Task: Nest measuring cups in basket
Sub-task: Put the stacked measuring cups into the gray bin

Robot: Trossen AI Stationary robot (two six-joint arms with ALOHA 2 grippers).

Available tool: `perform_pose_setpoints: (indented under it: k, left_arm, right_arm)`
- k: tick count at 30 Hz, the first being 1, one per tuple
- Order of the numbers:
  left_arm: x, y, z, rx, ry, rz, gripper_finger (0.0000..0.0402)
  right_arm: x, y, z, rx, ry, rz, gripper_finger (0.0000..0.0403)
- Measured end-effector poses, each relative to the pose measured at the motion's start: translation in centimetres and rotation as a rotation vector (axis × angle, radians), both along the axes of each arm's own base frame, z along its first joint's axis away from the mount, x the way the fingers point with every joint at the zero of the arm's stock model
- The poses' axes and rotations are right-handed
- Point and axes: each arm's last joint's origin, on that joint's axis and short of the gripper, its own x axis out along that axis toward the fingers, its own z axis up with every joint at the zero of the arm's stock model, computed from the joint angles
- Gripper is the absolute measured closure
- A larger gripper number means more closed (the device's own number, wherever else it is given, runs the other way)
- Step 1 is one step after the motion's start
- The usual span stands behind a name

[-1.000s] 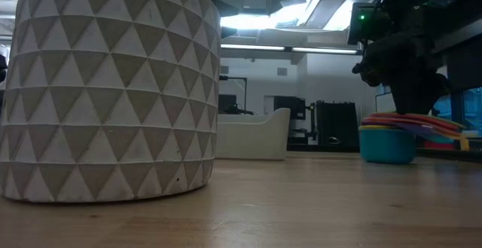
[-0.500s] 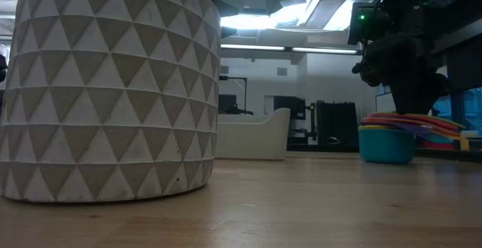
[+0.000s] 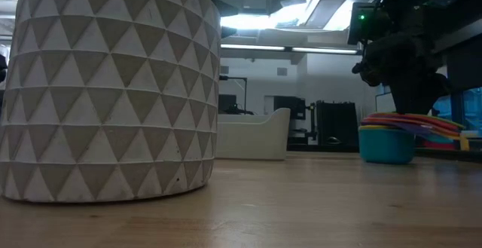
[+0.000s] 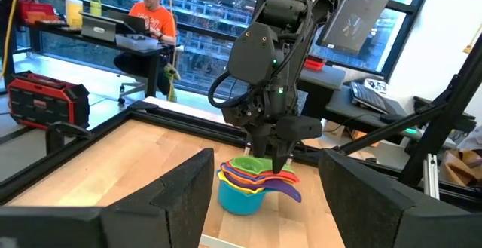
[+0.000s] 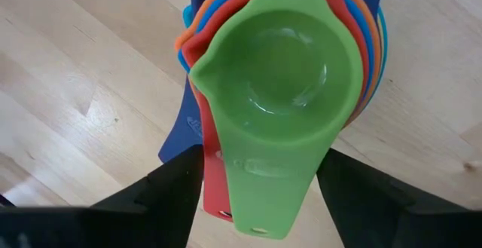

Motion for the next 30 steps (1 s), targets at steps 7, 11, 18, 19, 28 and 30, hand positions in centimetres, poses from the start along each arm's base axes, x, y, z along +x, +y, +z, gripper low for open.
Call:
perform_pose_setpoints:
  k: [7,11,18,19,28,30]
  left_arm:
    - [0.00,0.00,0.00,0.000,0.000,0.001,0.0168]
    - [0.00,0.00,0.00,0.000,0.000,0.001,0.0168]
    - [0.00,0.00,0.00,0.000,0.000,0.001,0.0168]
    - [0.00,0.00,0.00,0.000,0.000,0.001,0.0168]
    - [0.00,0.00,0.00,0.000,0.000,0.001,0.0168]
    - [0.00,0.00,0.00,0.000,0.000,0.001,0.0168]
  right_arm:
    - [0.00,0.00,0.00,0.000,0.000,0.000,0.0146]
    - [-0.01,0.00,0.00,0.000,0.001,0.001,0.0146]
    - [0.02,0.11,0.03,0.036,-0.012,0.011,0.0141]
    - [0.02,0.11,0.05,0.035,-0.014,0.011,0.0136]
    - [-0.22,0.16,0.39,0.026,-0.021,-0.016,0.0062]
    - [-0.30,0.20,0.48,0.039,-0.017,-0.048,0.0060]
